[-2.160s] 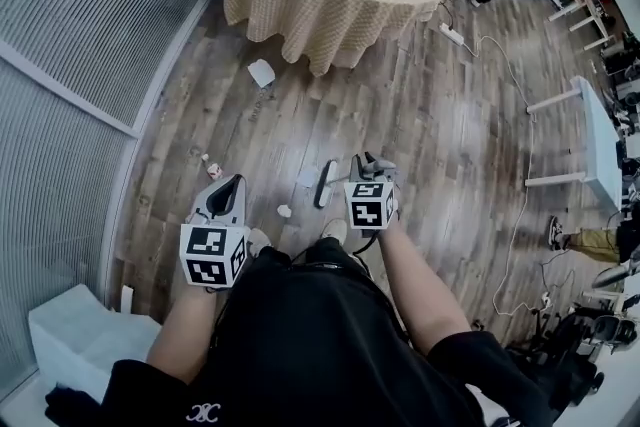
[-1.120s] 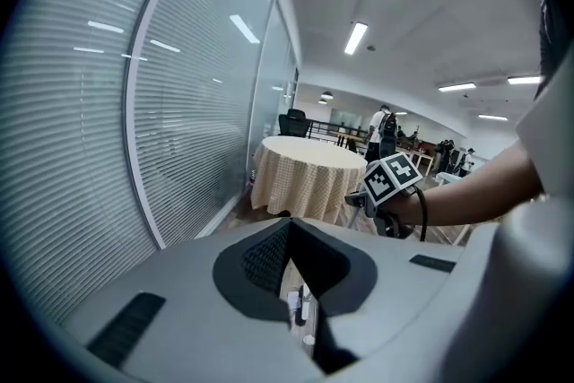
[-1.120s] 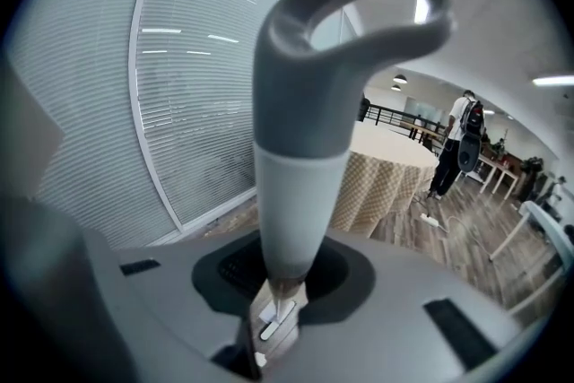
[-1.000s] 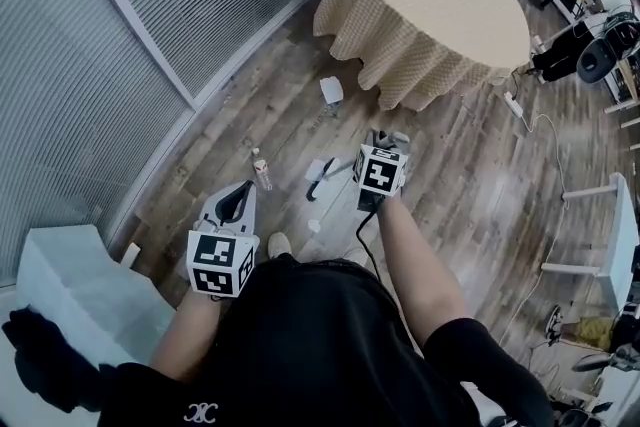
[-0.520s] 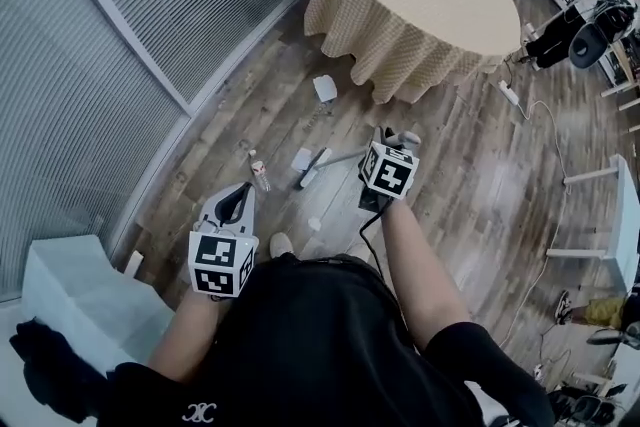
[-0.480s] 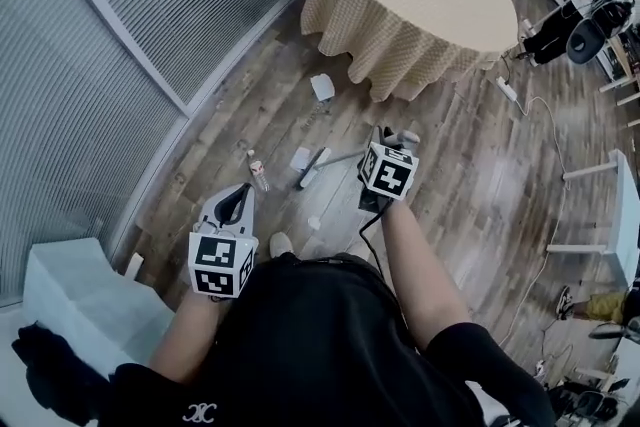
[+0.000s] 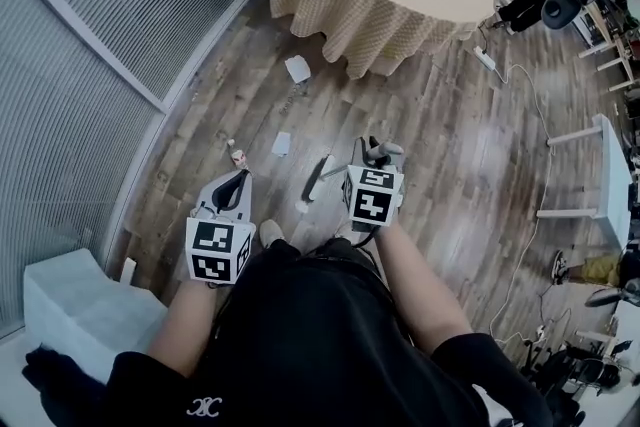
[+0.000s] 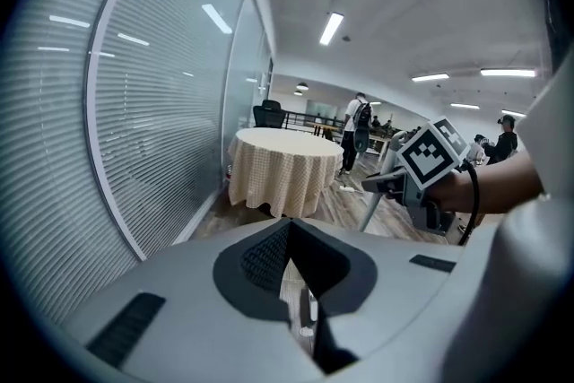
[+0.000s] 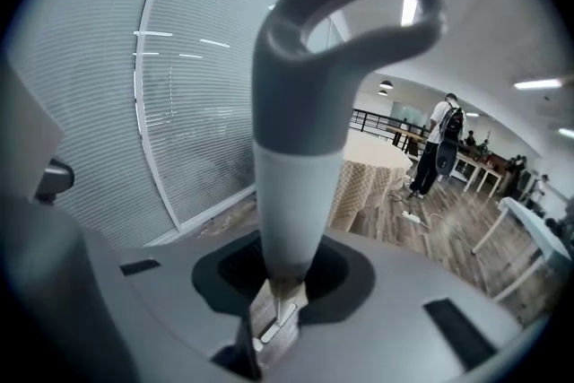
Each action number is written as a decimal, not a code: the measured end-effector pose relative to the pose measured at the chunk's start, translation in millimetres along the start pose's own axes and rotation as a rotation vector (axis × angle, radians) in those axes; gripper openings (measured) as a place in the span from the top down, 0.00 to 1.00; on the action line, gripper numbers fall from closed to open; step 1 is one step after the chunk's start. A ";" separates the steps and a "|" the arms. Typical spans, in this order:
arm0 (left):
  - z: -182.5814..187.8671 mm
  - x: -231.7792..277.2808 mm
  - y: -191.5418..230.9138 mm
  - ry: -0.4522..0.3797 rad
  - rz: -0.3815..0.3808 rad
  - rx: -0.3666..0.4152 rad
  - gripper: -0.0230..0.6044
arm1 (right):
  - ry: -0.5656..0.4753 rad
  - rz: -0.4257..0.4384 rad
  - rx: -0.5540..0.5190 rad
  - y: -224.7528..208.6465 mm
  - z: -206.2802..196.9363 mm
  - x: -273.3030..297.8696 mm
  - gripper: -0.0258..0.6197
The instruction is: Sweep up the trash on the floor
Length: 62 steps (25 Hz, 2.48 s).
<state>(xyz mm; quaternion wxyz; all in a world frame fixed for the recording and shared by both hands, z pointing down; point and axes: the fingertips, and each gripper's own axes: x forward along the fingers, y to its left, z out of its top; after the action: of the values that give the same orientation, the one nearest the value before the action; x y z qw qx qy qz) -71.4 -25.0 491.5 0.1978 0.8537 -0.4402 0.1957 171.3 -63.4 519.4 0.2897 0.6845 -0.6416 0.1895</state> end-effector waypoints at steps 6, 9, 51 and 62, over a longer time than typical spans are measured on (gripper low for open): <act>-6.3 2.1 3.8 0.013 -0.024 0.003 0.97 | 0.099 -0.019 -0.009 14.5 -43.4 -13.9 0.84; -11.0 -2.3 7.5 0.019 -0.015 -0.005 0.97 | 0.152 0.003 -0.002 21.1 -62.7 -12.2 0.84; -10.0 -6.7 47.8 0.000 0.069 -0.054 0.97 | -0.031 0.158 -0.172 40.4 54.8 90.8 0.84; 15.9 19.6 60.8 -0.050 0.163 -0.098 0.97 | -0.188 0.553 -0.775 78.0 102.5 86.5 0.83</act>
<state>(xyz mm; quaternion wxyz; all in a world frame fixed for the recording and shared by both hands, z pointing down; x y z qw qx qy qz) -108.9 -78.8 498.1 0.2114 0.8091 -0.5219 0.1679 91.8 -196.2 508.0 0.4029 0.3443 -0.8462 -0.0560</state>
